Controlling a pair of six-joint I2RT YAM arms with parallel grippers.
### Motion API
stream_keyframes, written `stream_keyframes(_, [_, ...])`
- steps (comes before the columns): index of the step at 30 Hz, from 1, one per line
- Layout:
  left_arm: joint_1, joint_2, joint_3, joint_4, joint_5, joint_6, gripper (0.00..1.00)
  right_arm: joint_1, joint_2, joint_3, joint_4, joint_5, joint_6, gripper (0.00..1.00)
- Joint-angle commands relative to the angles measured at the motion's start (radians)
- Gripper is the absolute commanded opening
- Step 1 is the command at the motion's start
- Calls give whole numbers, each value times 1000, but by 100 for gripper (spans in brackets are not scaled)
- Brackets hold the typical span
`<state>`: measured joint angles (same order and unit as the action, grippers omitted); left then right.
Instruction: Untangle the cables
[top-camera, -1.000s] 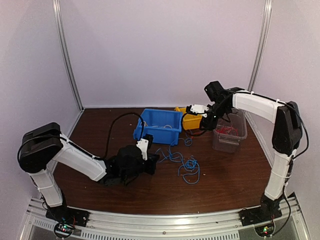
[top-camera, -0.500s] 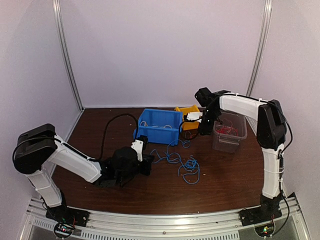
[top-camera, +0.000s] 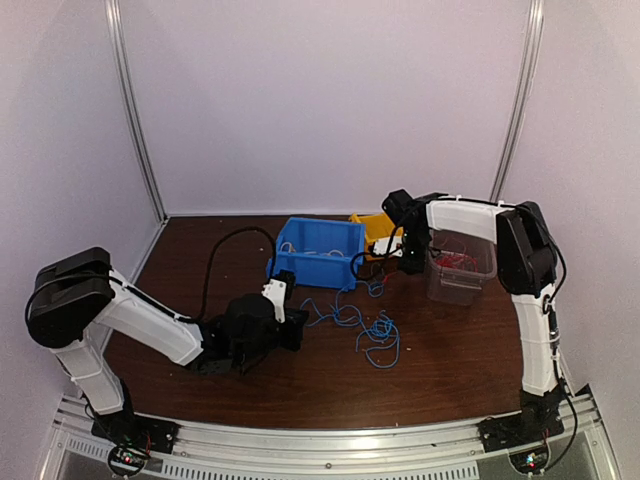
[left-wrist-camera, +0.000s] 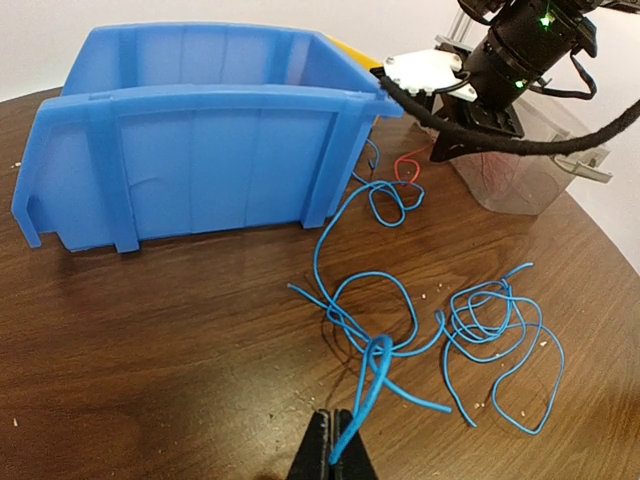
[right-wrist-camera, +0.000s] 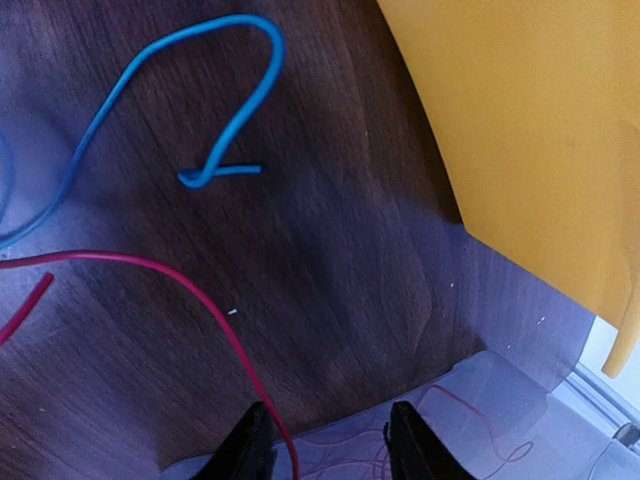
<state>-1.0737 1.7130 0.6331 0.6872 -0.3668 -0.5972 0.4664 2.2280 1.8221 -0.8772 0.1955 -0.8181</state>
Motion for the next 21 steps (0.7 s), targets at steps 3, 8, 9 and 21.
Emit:
stream_keyframes(3, [-3,18,20,51,-14,-6,0,7,16,-11,16,50,-18,19])
stream_keyframes(8, [-3,22,28,46,-7,-7,0,7,-52,-19,47,45,-11,0])
stream_keyframes(9, [-2,22,29,43,-7,-5,0,7,-82,-23,57,43,-10,0])
stream_keyframes(21, [-2,45,48,33,-4,-4,0,-2,-483,-79,137,4,-20,0])
